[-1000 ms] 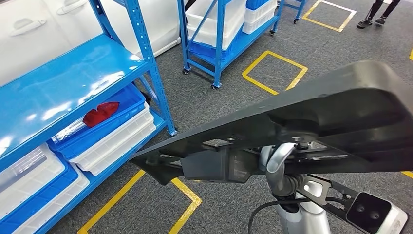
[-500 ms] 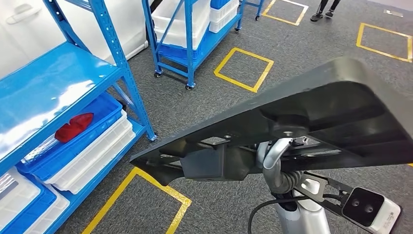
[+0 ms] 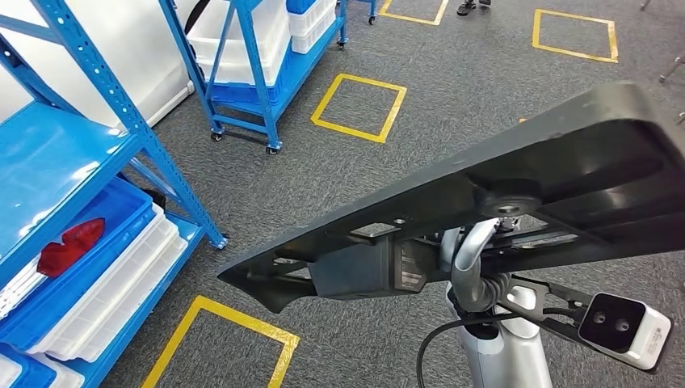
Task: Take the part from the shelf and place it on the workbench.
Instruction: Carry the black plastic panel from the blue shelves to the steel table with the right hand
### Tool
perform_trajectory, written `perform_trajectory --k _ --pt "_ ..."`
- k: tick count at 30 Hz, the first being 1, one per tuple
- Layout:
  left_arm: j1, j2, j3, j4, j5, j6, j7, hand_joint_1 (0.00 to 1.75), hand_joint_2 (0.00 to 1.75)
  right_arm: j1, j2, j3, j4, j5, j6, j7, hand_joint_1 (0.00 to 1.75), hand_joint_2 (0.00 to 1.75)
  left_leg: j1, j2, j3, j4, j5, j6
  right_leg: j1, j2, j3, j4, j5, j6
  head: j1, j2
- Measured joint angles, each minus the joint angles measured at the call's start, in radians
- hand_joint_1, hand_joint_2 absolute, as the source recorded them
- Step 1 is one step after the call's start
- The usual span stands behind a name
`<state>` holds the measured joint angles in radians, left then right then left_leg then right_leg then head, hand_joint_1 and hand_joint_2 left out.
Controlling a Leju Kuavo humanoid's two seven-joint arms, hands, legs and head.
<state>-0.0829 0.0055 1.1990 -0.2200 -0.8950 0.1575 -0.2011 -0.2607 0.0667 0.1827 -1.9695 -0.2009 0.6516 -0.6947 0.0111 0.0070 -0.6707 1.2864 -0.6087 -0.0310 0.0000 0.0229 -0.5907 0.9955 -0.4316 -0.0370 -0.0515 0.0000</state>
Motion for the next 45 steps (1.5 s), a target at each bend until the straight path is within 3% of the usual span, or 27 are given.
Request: perform_trajectory --k 1,2,3,5,7,9,11,13,15,17,19,20,22,23,25,27,30,31,32,33,34,36,38,40,42,44,45 --pt "0.001 0.003 0.001 0.000 -0.002 -0.003 -0.002 0.00 0.00 0.005 0.003 -0.009 0.001 0.000 0.011 0.000 1.71 1.75 0.001 -0.001 -0.001 -0.005 0.017 -0.001 -0.001 0.012 0.001 0.001 0.000 0.001 0.000 0.000" --pt "0.002 0.006 0.001 0.000 -0.004 -0.006 -0.004 0.00 0.00 0.010 0.008 -0.020 0.001 0.001 0.020 0.000 1.71 1.75 0.002 -0.005 0.019 -0.053 0.053 -0.001 -0.002 0.025 0.001 0.004 -0.001 0.002 0.000 0.000" --pt "0.002 0.009 0.001 0.000 -0.008 -0.010 -0.006 0.00 0.00 0.013 0.013 -0.029 0.001 0.003 0.027 0.000 1.71 1.75 0.006 -0.020 0.049 -0.125 0.094 -0.001 -0.003 0.037 0.001 0.007 -0.002 0.005 0.000 0.000" --pt "0.002 0.013 0.001 0.000 -0.015 -0.017 -0.006 0.00 0.00 0.016 0.023 -0.045 0.001 0.011 0.034 0.000 1.71 1.75 0.011 -0.062 0.102 -0.246 0.141 0.001 -0.003 0.060 -0.005 0.016 -0.005 0.015 0.000 0.000" --pt "0.001 0.016 0.001 0.000 -0.020 -0.024 -0.002 0.00 0.00 0.020 0.033 -0.056 0.001 0.023 0.039 0.000 1.71 1.75 0.010 -0.078 0.115 -0.276 0.141 0.010 -0.005 0.081 -0.015 0.020 -0.001 0.028 0.000 0.000" --pt "-0.003 0.017 0.001 0.000 -0.020 -0.029 0.000 0.00 0.00 0.023 0.039 -0.063 0.001 0.035 0.043 0.000 1.71 1.75 0.010 -0.058 0.116 -0.280 0.145 0.024 -0.008 0.091 -0.021 0.022 0.001 0.040 0.000 0.000" --pt "-0.008 0.017 0.001 0.000 -0.018 -0.032 -0.003 0.00 0.00 0.021 0.042 -0.065 0.002 0.049 0.042 0.000 1.71 1.75 0.011 -0.038 0.119 -0.288 0.151 0.037 -0.006 0.056 -0.036 0.053 -0.021 0.048 0.000 0.000" --pt "-0.010 0.016 0.001 0.000 -0.017 -0.034 -0.006 0.00 0.00 0.017 0.043 -0.064 0.002 0.059 0.034 0.000 1.71 1.75 0.008 -0.021 0.120 -0.291 0.152 0.045 -0.005 0.008 -0.074 0.136 -0.069 0.051 0.000 0.000" --pt "-0.007 0.015 0.001 0.000 -0.016 -0.037 -0.007 0.00 0.00 0.013 0.044 -0.062 0.004 0.069 0.022 0.000 1.71 1.75 0.005 0.000 0.119 -0.290 0.151 0.048 -0.007 -0.009 -0.130 0.251 -0.118 0.054 0.000 0.000" --pt "-0.006 0.013 0.001 0.000 -0.016 -0.040 -0.005 0.00 0.00 0.010 0.045 -0.058 0.010 0.077 0.010 0.000 1.71 1.75 0.002 0.024 0.119 -0.290 0.149 0.049 -0.008 -0.016 -0.151 0.300 -0.123 0.054 0.000 0.000" --pt "-0.008 0.008 0.001 0.000 -0.018 -0.043 0.000 0.00 0.00 0.007 0.045 -0.052 0.015 0.079 0.000 0.000 1.71 1.75 0.000 0.043 0.121 -0.290 0.147 0.047 -0.007 -0.034 -0.096 0.205 -0.069 0.049 0.000 0.000" --pt "-0.009 0.005 0.001 0.000 -0.019 -0.043 0.002 0.00 0.00 0.004 0.045 -0.048 0.018 0.078 -0.004 0.000 1.71 1.75 -0.001 0.051 0.123 -0.289 0.146 0.045 -0.004 -0.061 -0.055 0.130 -0.045 0.044 0.000 0.000" --pt "-0.009 -0.002 0.001 0.000 -0.021 -0.041 0.005 0.00 0.00 -0.001 0.045 -0.042 0.022 0.076 -0.008 0.000 1.71 1.75 -0.006 0.065 0.127 -0.288 0.141 0.037 0.007 -0.100 -0.004 0.033 -0.022 0.032 0.000 0.000" --pt "-0.009 -0.005 0.001 0.000 -0.020 -0.038 0.006 0.00 0.00 -0.003 0.045 -0.039 0.025 0.075 -0.008 0.000 1.71 1.75 -0.008 0.074 0.128 -0.288 0.140 0.032 0.012 -0.105 0.001 0.018 -0.024 0.028 0.000 0.000" --pt "-0.008 -0.012 0.001 0.000 -0.018 -0.034 0.006 0.00 0.00 -0.004 0.044 -0.033 0.030 0.076 -0.008 0.000 1.71 1.75 -0.008 0.088 0.131 -0.289 0.136 0.021 0.013 -0.080 -0.001 0.014 -0.019 0.019 0.000 0.000" --pt "-0.009 -0.018 0.002 0.000 -0.014 -0.032 0.007 0.00 0.00 -0.007 0.045 -0.026 0.036 0.078 -0.008 0.000 1.71 1.75 -0.004 0.064 0.122 -0.260 0.110 0.011 0.008 -0.060 0.002 0.005 -0.012 0.007 0.000 0.000" --pt "-0.004 -0.022 0.004 0.000 -0.008 -0.031 0.010 0.00 0.00 -0.012 0.046 -0.014 0.050 0.080 -0.013 0.000 1.71 1.75 0.001 0.008 0.036 -0.075 0.020 0.002 0.006 -0.027 0.004 0.001 -0.009 -0.003 0.000 0.000" --pt "-0.002 -0.022 0.005 0.000 -0.007 -0.031 0.012 0.00 0.00 -0.012 0.047 -0.011 0.056 0.080 -0.015 0.000 1.71 1.75 0.001 0.002 0.006 -0.018 0.004 0.000 0.007 -0.014 0.004 0.002 -0.009 -0.003 0.000 0.000" --pt "0.000 -0.023 0.005 0.000 -0.007 -0.031 0.013 0.00 0.00 -0.012 0.047 -0.008 0.062 0.080 -0.016 0.000 1.71 1.75 0.001 0.000 -0.009 0.005 0.009 0.000 0.007 -0.001 0.005 0.003 -0.009 -0.003 0.000 0.000" --pt "0.002 -0.024 0.005 0.000 -0.006 -0.031 0.014 0.00 0.00 -0.012 0.047 -0.006 0.068 0.080 -0.017 0.000 1.71 1.75 0.001 -0.001 -0.005 -0.014 0.034 0.000 0.007 0.012 0.007 0.004 -0.010 -0.003 0.000 0.000" --pt "0.002 -0.025 0.006 0.000 -0.004 -0.031 0.013 0.00 0.00 -0.013 0.047 -0.005 0.072 0.078 -0.018 0.000 1.71 1.75 0.002 -0.007 0.019 -0.071 0.073 0.001 0.007 0.024 0.009 0.005 -0.011 -0.001 0.000 0.000" --pt "0.002 -0.026 0.010 0.000 0.000 -0.030 0.011 0.00 0.00 -0.017 0.047 -0.003 0.078 0.077 -0.018 0.000 1.71 1.75 0.006 -0.044 0.079 -0.211 0.137 0.006 0.006 0.046 0.009 0.011 -0.014 0.005 0.000 0.000" --pt "0.002 -0.027 0.015 0.000 0.002 -0.029 0.011 0.00 0.00 -0.021 0.047 -0.002 0.083 0.077 -0.019 0.000 1.71 1.75 0.006 -0.071 0.106 -0.275 0.153 0.013 0.004 0.066 0.001 0.015 -0.012 0.016 0.000 0.000" --pt "0.000 -0.029 0.020 0.000 0.004 -0.027 0.010 0.00 0.00 -0.022 0.047 -0.001 0.086 0.079 -0.021 0.000 1.71 1.75 0.003 -0.059 0.107 -0.281 0.154 0.023 0.002 0.081 -0.006 0.014 -0.009 0.029 0.000 0.000" --pt "-0.002 -0.032 0.023 0.000 0.005 -0.026 0.007 0.00 0.00 -0.024 0.047 -0.001 0.087 0.081 -0.024 0.000 1.71 1.75 0.004 -0.041 0.110 -0.289 0.159 0.037 0.002 0.055 -0.019 0.039 -0.027 0.038 0.000 0.000" --pt "-0.003 -0.033 0.025 0.000 0.008 -0.026 0.002 0.00 0.00 -0.026 0.047 -0.001 0.087 0.084 -0.028 0.000 1.71 1.75 0.003 -0.019 0.112 -0.294 0.161 0.047 0.002 0.006 -0.068 0.143 -0.084 0.045 0.000 0.000" --pt "-0.001 -0.033 0.027 0.000 0.010 -0.026 -0.001 0.00 0.00 -0.026 0.047 0.000 0.088 0.085 -0.032 0.000 1.71 1.75 0.001 -0.007 0.111 -0.293 0.160 0.050 0.000 -0.006 -0.104 0.216 -0.116 0.048 0.000 0.000"
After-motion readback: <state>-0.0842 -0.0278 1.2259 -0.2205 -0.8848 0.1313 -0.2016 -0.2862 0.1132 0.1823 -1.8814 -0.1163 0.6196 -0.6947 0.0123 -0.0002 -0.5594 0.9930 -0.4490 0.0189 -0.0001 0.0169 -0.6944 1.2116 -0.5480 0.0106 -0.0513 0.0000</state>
